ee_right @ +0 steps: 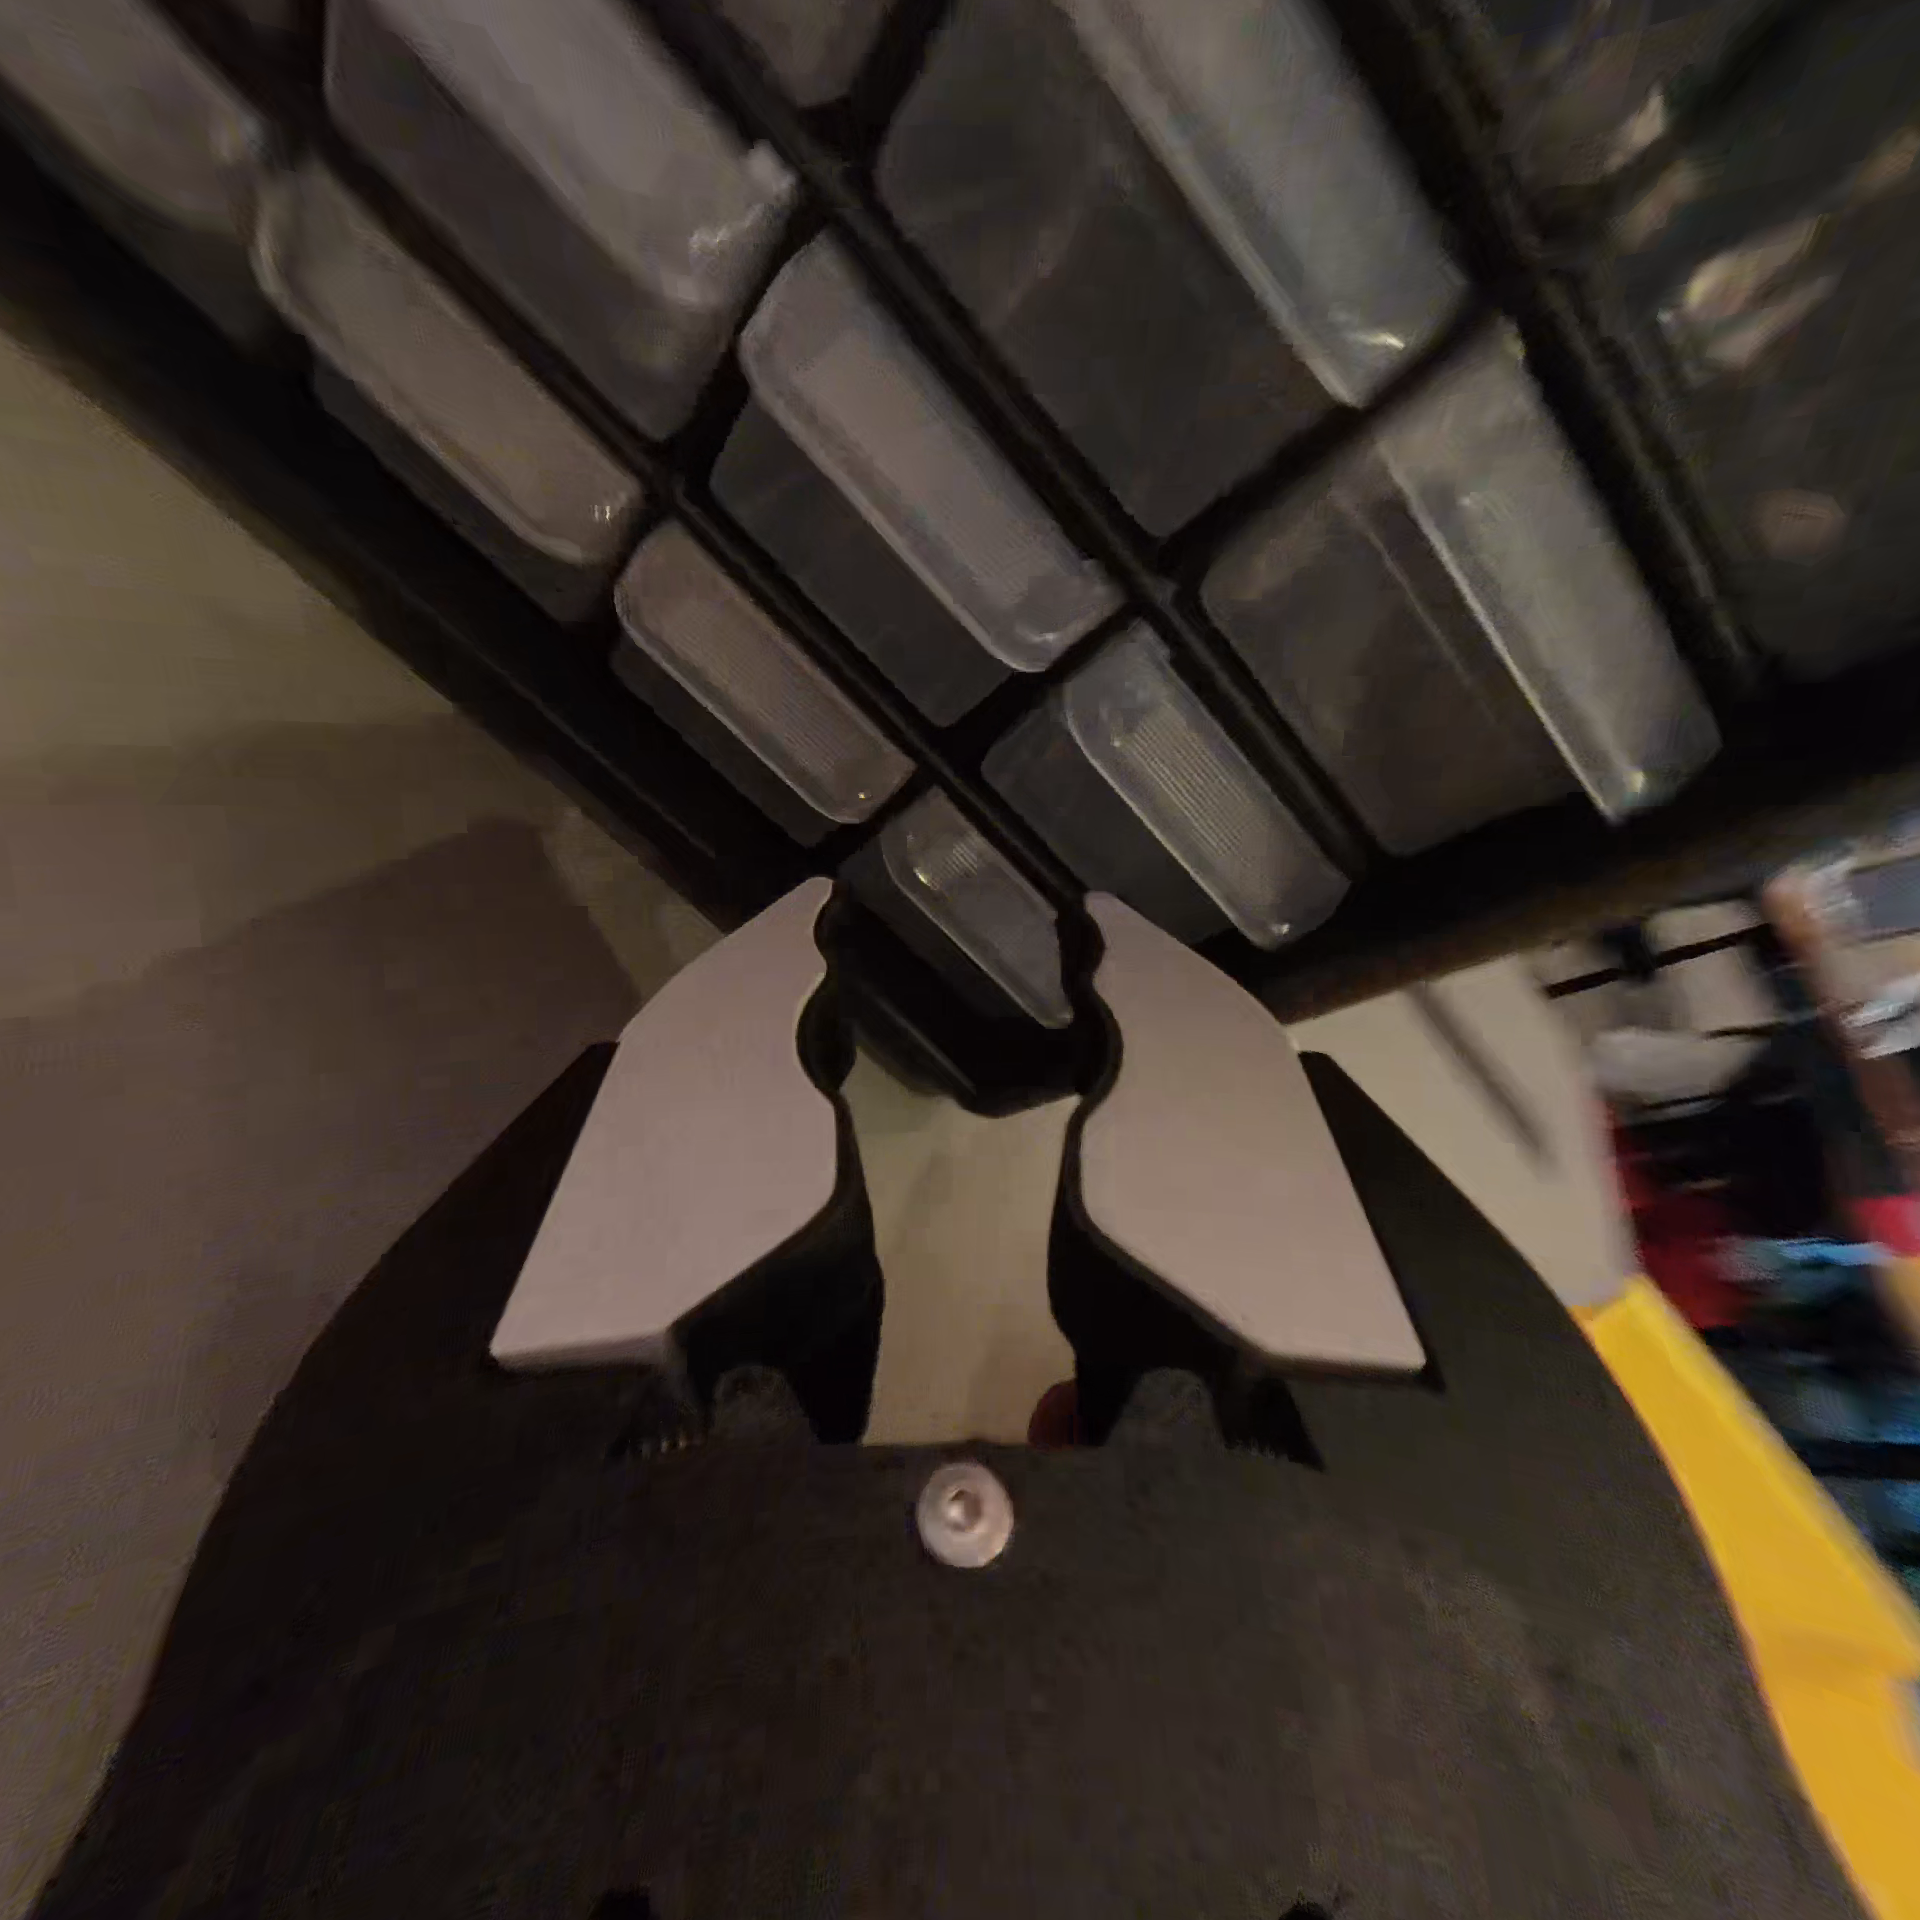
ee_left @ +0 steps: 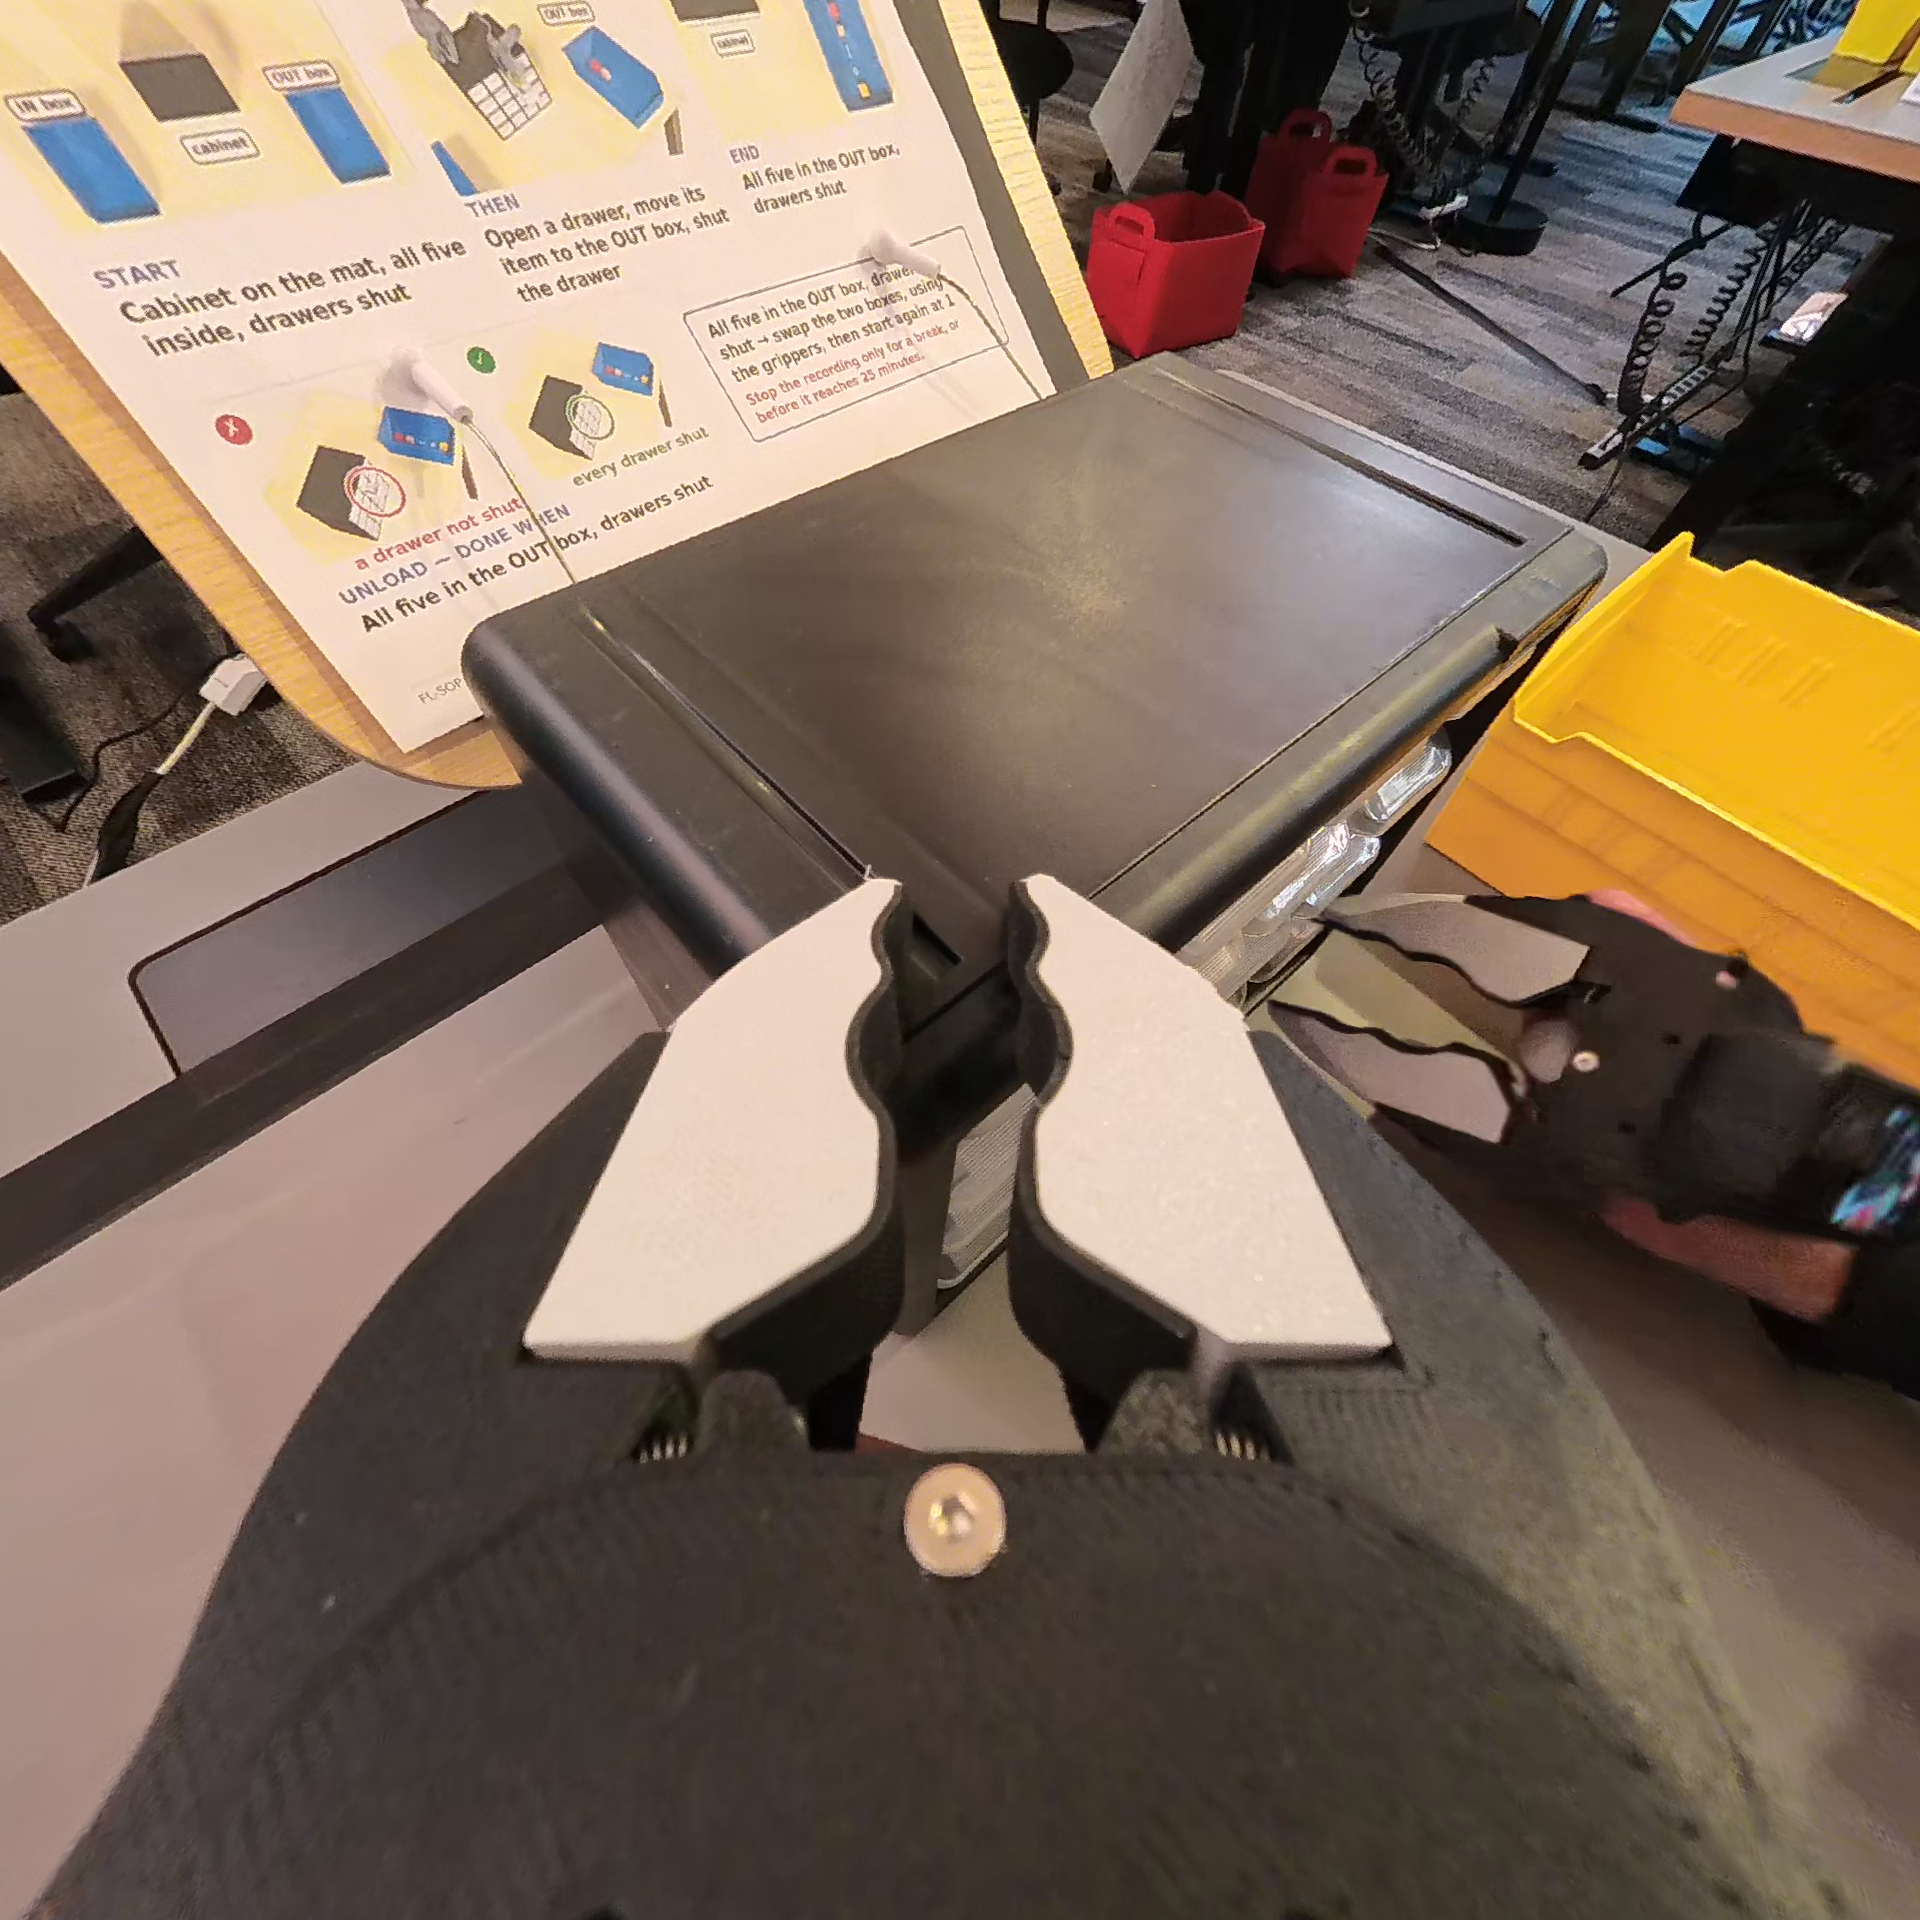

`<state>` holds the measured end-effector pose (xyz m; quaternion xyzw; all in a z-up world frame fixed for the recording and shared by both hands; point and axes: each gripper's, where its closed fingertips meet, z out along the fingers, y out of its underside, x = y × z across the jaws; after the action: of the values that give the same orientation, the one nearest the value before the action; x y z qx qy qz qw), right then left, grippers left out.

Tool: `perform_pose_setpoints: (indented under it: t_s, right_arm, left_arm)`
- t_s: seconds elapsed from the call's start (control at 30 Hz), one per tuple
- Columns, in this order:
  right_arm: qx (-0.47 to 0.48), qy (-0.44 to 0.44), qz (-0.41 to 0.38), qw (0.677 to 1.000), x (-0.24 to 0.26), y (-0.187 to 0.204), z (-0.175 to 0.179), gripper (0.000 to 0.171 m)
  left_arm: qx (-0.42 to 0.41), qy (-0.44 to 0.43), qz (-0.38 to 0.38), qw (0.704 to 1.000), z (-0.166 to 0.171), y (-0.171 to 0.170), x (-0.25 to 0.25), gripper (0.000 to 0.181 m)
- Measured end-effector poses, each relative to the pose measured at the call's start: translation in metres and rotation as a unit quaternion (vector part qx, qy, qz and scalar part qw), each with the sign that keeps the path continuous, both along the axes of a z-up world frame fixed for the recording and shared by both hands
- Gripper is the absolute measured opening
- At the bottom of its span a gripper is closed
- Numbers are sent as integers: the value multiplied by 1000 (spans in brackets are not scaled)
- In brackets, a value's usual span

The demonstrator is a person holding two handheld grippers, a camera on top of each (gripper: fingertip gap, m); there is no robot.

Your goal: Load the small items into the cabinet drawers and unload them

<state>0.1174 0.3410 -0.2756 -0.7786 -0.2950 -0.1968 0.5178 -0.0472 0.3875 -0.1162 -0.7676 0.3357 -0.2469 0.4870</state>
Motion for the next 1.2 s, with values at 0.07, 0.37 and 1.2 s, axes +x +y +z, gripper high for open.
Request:
perform_pose_setpoints:
  t_s: [0.07,0.37,1.2]
  right_arm:
    - [13,-101,6,995,4,4,-6,36]
    - [75,-199,25,977,9,9,-5,15]
    - [49,-197,58,977,-6,-8,9,5]
  left_arm:
    - [2,-2,-1,1000,0,0,0,19]
    - [3,-7,-5,1000,0,0,0,19]
    - [4,-14,-9,1000,0,-1,0,19]
